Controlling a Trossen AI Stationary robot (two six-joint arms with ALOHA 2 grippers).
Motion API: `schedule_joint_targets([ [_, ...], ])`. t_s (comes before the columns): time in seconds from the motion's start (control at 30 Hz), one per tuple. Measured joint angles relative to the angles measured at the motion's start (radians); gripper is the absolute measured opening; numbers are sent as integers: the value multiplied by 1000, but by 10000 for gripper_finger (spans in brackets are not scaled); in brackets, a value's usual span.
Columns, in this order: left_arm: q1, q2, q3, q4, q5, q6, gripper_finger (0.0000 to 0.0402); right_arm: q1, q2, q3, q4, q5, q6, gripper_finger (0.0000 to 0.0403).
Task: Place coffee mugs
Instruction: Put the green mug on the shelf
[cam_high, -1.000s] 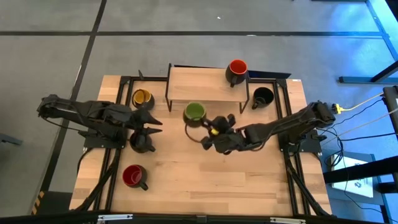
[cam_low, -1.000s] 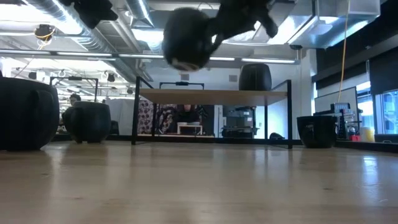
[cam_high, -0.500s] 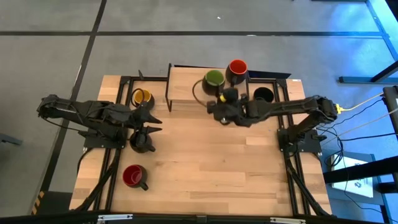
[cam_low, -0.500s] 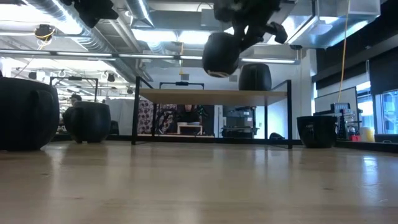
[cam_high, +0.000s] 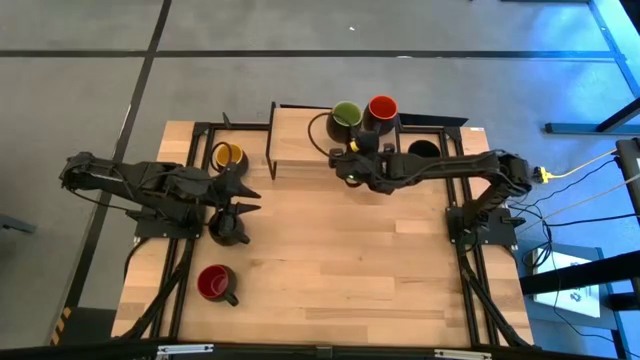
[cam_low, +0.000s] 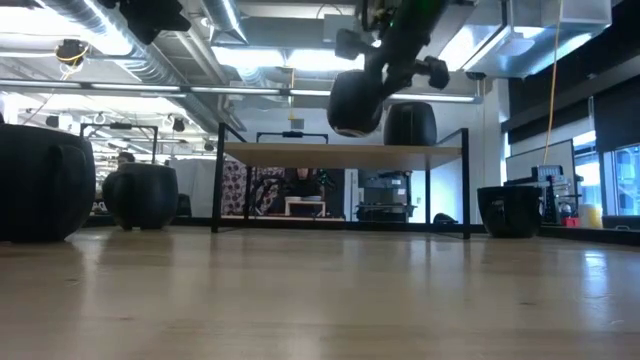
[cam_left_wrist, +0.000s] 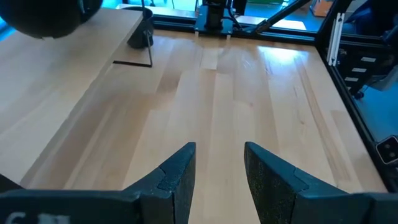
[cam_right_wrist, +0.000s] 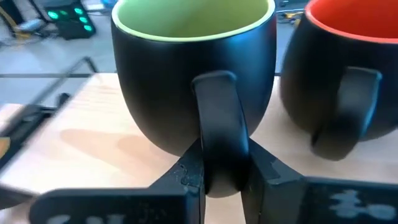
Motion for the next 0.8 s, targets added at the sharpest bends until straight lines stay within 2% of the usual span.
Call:
schedule_joint_targets([
  [0.43, 0, 0, 0, 1, -44, 26, 131, -46, 61, -1, 36, 30, 2, 43],
  [0.8, 0, 0, 0, 2, -45, 79, 131, -83, 93, -1, 74, 5, -1, 43],
])
